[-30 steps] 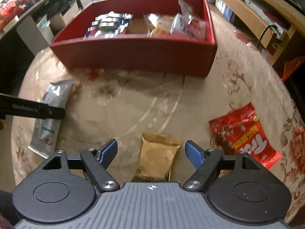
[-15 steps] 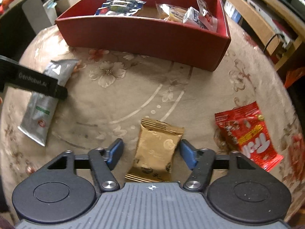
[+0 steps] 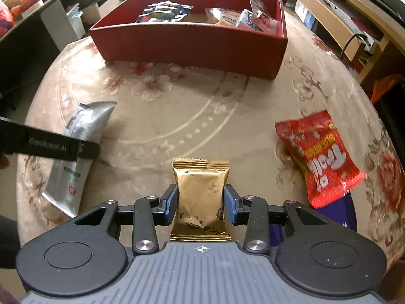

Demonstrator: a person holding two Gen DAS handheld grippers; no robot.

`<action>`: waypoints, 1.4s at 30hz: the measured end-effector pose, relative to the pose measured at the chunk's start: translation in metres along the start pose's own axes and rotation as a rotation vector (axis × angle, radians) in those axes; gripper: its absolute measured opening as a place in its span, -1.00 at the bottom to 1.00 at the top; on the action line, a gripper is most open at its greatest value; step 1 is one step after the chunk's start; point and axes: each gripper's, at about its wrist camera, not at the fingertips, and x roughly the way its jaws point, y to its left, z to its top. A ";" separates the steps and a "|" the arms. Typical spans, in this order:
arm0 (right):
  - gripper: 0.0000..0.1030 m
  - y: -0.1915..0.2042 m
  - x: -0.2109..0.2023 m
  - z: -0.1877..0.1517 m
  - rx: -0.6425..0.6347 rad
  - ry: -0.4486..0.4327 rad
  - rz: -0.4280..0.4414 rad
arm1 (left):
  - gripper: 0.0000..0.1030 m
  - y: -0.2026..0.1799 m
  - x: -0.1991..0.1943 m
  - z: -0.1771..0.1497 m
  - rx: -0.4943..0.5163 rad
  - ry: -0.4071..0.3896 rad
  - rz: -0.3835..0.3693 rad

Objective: Organize snacks
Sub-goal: 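Close the left tool on the silver-grey pouch while the right tool grasps the gold packet, then carry the silver pouch and gold packet with both tools over the red box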

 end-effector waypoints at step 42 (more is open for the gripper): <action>-0.09 -0.001 -0.022 -0.003 0.004 -0.088 -0.005 | -0.13 -0.033 -0.023 -0.005 0.073 -0.098 -0.007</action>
